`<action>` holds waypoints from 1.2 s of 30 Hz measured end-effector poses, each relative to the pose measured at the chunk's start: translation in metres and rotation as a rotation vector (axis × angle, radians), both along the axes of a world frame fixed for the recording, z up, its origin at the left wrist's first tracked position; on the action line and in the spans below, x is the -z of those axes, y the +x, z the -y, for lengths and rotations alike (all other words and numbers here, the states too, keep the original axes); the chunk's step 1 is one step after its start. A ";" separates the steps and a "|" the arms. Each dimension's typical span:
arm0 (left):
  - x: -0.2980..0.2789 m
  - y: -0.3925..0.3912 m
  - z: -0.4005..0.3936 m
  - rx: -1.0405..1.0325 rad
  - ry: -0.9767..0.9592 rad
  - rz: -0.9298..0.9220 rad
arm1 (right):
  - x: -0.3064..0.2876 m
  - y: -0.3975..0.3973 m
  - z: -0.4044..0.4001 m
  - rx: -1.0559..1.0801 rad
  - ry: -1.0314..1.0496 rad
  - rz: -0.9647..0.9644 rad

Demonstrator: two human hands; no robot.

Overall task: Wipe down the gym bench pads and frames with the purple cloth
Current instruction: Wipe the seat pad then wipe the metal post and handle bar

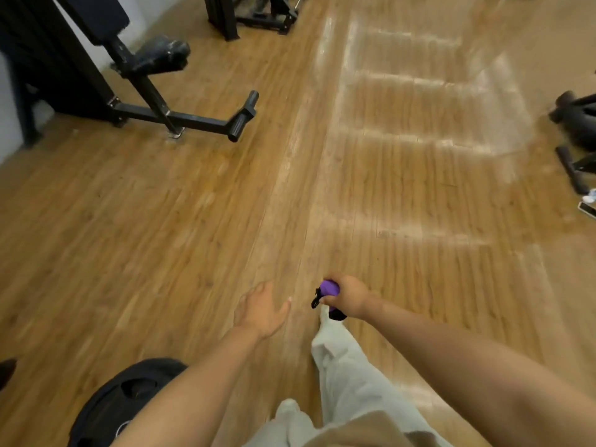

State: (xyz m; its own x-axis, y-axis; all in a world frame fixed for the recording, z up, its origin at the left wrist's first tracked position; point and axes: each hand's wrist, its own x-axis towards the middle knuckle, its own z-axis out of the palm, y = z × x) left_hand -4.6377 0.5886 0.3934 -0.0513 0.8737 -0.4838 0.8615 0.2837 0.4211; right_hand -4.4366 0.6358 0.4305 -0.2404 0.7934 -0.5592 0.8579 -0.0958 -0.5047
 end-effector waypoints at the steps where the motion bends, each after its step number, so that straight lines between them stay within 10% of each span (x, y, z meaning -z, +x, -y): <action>1: 0.001 -0.002 -0.025 -0.019 0.010 -0.010 | 0.004 -0.001 -0.029 -0.022 0.007 -0.006; 36: -0.029 -0.143 -0.815 -0.355 0.034 -0.057 | 0.002 -0.187 -0.904 -0.440 0.089 -0.014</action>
State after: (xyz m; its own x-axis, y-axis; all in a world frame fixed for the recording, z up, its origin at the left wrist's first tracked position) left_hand -4.7804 1.4035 0.4227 -0.3809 0.8118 -0.4426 0.7339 0.5566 0.3893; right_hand -4.6239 1.5394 0.4282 -0.5729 0.6586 -0.4880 0.8004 0.3212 -0.5062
